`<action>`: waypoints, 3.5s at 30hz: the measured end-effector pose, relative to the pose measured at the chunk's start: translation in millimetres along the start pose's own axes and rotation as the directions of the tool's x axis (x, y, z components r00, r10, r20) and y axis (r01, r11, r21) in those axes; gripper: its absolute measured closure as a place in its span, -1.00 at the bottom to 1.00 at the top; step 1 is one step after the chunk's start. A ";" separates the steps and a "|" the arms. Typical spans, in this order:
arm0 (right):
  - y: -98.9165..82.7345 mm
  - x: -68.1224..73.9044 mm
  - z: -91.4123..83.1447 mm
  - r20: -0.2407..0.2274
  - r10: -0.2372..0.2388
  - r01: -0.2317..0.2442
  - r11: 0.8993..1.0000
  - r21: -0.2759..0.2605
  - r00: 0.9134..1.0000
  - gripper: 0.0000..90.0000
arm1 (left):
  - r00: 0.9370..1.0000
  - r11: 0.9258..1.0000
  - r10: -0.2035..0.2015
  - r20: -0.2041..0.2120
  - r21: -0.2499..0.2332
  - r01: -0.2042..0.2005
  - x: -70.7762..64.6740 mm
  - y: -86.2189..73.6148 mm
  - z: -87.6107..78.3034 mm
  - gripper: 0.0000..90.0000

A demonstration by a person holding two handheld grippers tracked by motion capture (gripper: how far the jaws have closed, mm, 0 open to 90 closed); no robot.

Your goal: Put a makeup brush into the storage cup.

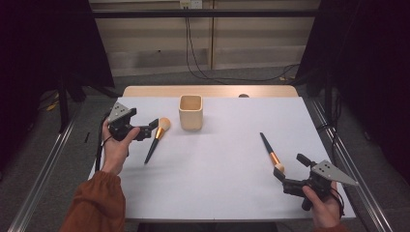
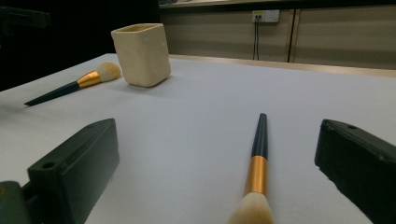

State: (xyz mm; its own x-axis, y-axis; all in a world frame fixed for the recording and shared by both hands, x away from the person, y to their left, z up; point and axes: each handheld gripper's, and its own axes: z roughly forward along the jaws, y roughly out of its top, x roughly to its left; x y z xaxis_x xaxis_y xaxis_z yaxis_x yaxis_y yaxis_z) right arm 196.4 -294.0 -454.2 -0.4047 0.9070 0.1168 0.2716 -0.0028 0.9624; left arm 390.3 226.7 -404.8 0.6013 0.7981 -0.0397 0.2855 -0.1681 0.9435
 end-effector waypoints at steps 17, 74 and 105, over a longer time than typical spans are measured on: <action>-0.3 0.7 0.2 -0.002 -0.008 0.008 1.000 0.000 1.000 -1.00 | 1.000 0.980 0.009 -0.002 0.198 -0.008 3.0 -7.8 29.6 -0.92; -1.5 1.0 2.2 -0.012 -0.026 0.026 0.999 0.023 1.000 -1.00 | 0.999 0.536 -0.018 -0.034 0.844 0.038 15.6 -9.9 95.5 -0.90; -2.8 1.1 2.8 -0.022 -0.033 0.034 0.998 0.044 0.999 -1.00 | 0.994 0.459 -0.014 -0.109 0.882 0.103 0.1 -7.6 108.6 0.35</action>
State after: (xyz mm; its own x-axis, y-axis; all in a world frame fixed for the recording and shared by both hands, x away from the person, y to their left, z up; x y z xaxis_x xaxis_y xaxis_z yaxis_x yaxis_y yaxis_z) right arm 197.6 -291.8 -457.5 -0.4324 0.8971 0.0902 0.2954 0.0465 0.9542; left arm 469.3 165.2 -447.6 0.5121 0.8588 -0.0164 0.8518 -0.5052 0.1387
